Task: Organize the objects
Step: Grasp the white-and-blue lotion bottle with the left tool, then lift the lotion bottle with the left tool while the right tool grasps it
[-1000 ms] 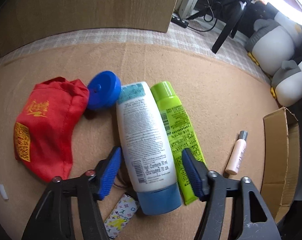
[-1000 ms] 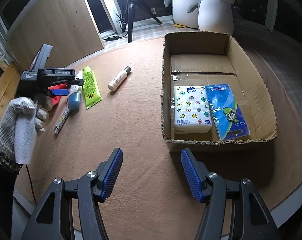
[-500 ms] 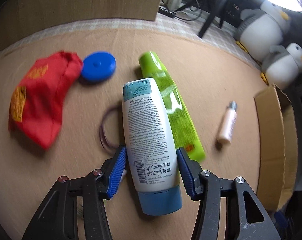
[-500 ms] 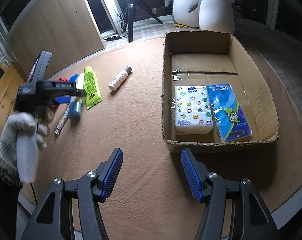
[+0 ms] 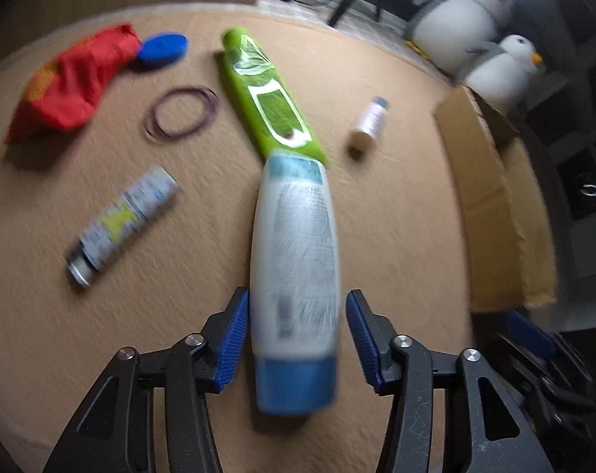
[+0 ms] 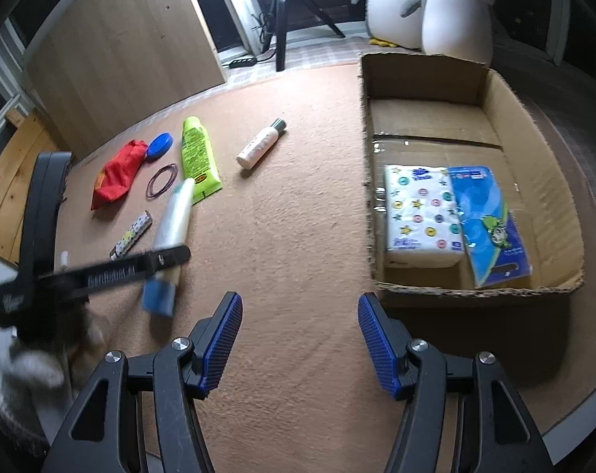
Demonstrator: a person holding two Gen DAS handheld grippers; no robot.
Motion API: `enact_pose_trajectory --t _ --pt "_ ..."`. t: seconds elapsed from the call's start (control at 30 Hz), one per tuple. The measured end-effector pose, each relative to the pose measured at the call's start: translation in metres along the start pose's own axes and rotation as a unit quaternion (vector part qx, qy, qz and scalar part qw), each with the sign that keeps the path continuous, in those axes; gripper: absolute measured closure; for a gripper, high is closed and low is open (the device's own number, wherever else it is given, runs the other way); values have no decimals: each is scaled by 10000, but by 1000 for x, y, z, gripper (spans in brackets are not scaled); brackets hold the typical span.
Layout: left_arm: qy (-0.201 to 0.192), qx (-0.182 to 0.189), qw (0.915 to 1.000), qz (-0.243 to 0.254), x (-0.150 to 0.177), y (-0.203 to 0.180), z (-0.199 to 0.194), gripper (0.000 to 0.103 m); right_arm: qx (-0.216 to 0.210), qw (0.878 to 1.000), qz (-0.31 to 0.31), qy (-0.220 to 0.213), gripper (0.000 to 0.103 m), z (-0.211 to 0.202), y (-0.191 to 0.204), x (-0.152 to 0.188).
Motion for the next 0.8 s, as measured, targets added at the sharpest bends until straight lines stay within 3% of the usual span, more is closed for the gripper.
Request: enact_pose_trajectory --t 0.1,0.23,0.47,0.8 --pt "-171 204 9996 76 10 0 -15 33 -112 9999 -48 79 46 5 6 0" --pt "-310 194 9992 189 21 15 -31 33 -263 9992 -187 217 45 13 16 0" --pt "-47 518 9985 142 12 29 -24 34 -927 9942 -13 553 43 37 33 -8" --pt "148 750 9967 272 7 25 -15 38 -1410 9865 -1 836 43 64 63 -28"
Point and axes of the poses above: each gripper's, at about its wrist camera, not at the fingertips, and z roughly the way its jaws point, y to its left, x to its underside, the point moved 8 cm from there along z, roughly the way its jaws point, and after that the axes turned 6 degrees about -z, right-handed, at the moved point
